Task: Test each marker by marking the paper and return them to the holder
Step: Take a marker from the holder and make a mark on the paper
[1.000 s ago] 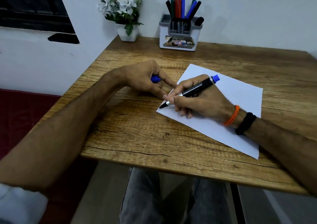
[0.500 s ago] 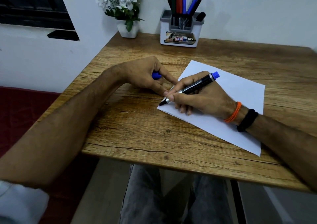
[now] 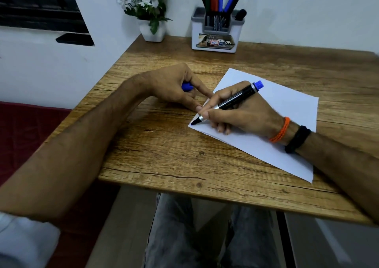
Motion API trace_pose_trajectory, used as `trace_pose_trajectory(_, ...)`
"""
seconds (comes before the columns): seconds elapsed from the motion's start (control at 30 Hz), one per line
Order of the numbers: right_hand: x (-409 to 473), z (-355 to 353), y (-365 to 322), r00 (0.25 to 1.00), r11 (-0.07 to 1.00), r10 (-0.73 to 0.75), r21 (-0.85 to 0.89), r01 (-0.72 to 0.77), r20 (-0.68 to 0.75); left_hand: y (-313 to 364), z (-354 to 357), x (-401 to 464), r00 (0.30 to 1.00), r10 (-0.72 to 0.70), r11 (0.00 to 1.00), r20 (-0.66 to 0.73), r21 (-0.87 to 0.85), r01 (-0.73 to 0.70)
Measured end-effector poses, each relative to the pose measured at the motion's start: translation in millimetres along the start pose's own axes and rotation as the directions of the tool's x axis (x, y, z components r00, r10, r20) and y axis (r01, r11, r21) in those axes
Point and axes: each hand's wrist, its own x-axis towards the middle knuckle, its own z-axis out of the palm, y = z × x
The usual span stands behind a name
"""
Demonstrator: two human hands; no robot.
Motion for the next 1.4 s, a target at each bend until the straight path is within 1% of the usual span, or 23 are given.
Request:
trace_pose_trajectory(0.13,0.0,-0.9,-0.3,1.0,1.0,0.01,0.001,-0.01,-0.021,2.6,0.4,-0.3,1.0,0.006,1.0,0.002,0.007,-0.006)
trace_pose_trajectory(0.23,-0.6,0.5,-1.2,1.0,1.0,0.009,0.001,-0.009,-0.01,2.6,0.9,0.7,1.0,0.014,1.0,-0.008,0.014,-0.014)
trace_pose_trajectory(0.33,-0.2,0.1,-0.7,0.999,1.0,0.011,0.01,-0.011,-0.04,2.6,1.0,1.1,1.0,0.008,1.0,-0.015,0.03,-0.008)
trace_pose_trajectory(0.47,0.3,-0.4,-1.1,1.0,1.0,0.011,-0.008,-0.011,-0.015,4.9,-0.1,0.3,1.0,-0.009,0.999,-0.002,0.039,0.009)
trace_pose_trajectory(0.57,0.5,-0.6,-1.4,1.0,1.0,0.003,-0.008,-0.003,-0.029,5.0,0.1,-0.1,1.0,0.001,1.0,0.009,0.024,-0.001)
trace_pose_trajectory(0.7,0.5,-0.3,-1.3,1.0,1.0,0.003,-0.006,-0.003,-0.023,7.2,0.3,-2.1,1.0,-0.008,1.0,-0.002,0.023,0.008)
trace_pose_trajectory(0.77,0.8,-0.1,-0.8,0.999,1.0,0.001,-0.006,-0.001,-0.042,8.7,0.6,-1.9,1.0,-0.016,0.999,-0.022,0.047,0.017)
trace_pose_trajectory(0.83,0.7,0.0,-1.0,0.999,1.0,0.002,-0.006,-0.003,-0.032,8.6,0.6,-1.5,0.999,-0.011,0.998,-0.033,0.062,0.013)
trace_pose_trajectory(0.93,0.8,0.2,-1.2,1.0,1.0,0.007,0.003,-0.007,-0.03,6.6,0.6,-1.6,1.0,-0.002,1.0,-0.015,0.022,0.002)
trace_pose_trajectory(1.0,1.0,0.0,-0.7,0.999,1.0,0.005,0.011,-0.005,-0.047,5.5,0.8,-1.7,1.0,-0.004,1.0,-0.01,0.023,0.004)
trace_pose_trajectory(1.1,0.9,0.1,-0.8,1.0,1.0,0.003,0.0,-0.003,-0.025,7.2,0.8,-2.1,1.0,-0.009,0.999,-0.004,0.034,0.009)
trace_pose_trajectory(1.2,1.6,-0.8,-0.5,0.999,1.0,-0.003,0.005,0.003,-0.052,7.3,0.1,-2.0,1.0,-0.007,0.999,-0.001,0.032,0.008)
trace_pose_trajectory(1.3,1.7,-0.5,0.0,0.999,1.0,-0.015,-0.004,0.015,-0.03,5.1,0.1,-0.9,1.0,-0.014,1.0,0.006,0.024,0.014)
trace_pose_trajectory(1.4,1.8,-1.0,1.4,0.999,1.0,-0.017,0.006,0.017,-0.045,4.9,1.0,-0.4,1.0,-0.01,1.0,0.003,0.021,0.01)
